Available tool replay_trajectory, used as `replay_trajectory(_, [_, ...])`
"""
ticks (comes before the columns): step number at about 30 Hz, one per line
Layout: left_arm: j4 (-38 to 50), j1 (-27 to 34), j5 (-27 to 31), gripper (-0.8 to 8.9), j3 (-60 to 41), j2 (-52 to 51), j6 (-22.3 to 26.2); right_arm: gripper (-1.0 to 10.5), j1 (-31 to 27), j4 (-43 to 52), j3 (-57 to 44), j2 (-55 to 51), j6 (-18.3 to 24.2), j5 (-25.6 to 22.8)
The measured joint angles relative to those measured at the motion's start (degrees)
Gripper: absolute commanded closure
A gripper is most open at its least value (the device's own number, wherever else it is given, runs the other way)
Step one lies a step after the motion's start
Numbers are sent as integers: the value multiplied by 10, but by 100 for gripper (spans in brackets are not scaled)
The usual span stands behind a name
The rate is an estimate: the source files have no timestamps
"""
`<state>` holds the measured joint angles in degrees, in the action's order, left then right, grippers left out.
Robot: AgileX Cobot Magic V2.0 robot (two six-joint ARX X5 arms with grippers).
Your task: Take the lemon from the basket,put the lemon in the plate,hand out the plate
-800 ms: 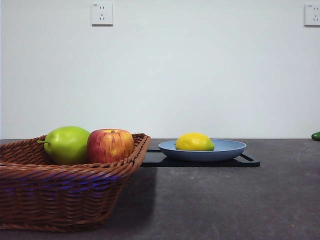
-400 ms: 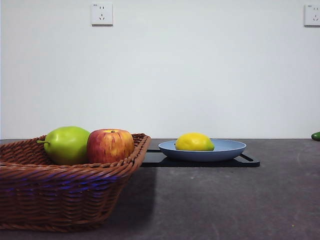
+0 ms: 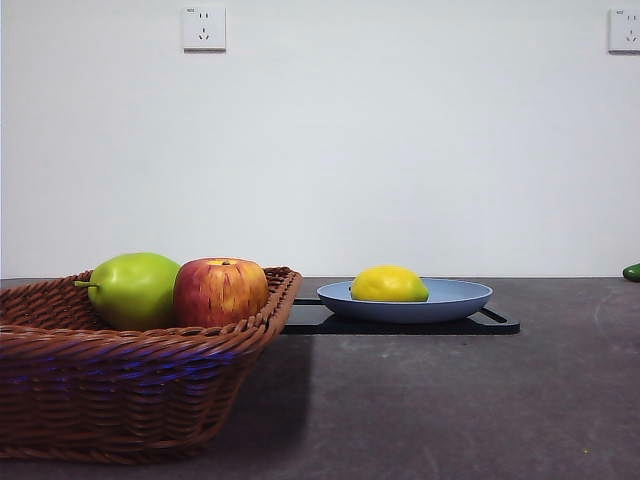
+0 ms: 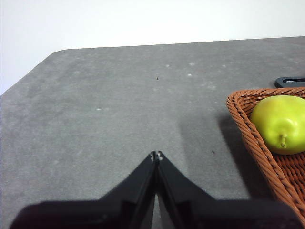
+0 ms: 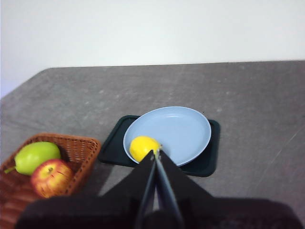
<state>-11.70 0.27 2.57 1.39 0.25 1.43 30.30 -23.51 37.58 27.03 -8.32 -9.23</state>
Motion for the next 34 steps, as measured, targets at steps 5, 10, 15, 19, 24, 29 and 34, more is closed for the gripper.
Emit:
replay_trajectory(5, [0,0,0,805,0,0,0,943,-19,1,-12,-33,70,7])
replay_trajectory(10, [0,0,0,805,0,0,0,943,-109,62,-93,-123,106,100])
replay_trajectory(15, [0,0,0,805,0,0,0,943,-206,105,-206,-212,106,169])
replay_trajectory(19, [0,0,0,805,0,0,0,943,-246,110,-262,-249,99,176])
replay_trajectory(24, [0,0,0,805,0,0,0,943,-255,111,-311,-258,94,177])
replay_trajectory(29, [0,0,0,805,0,0,0,943,-255,125,-337,-259,94,177])
replay_trajectory(34, [0,0,0,805,0,0,0,943,-255,138,-364,-261,90,177])
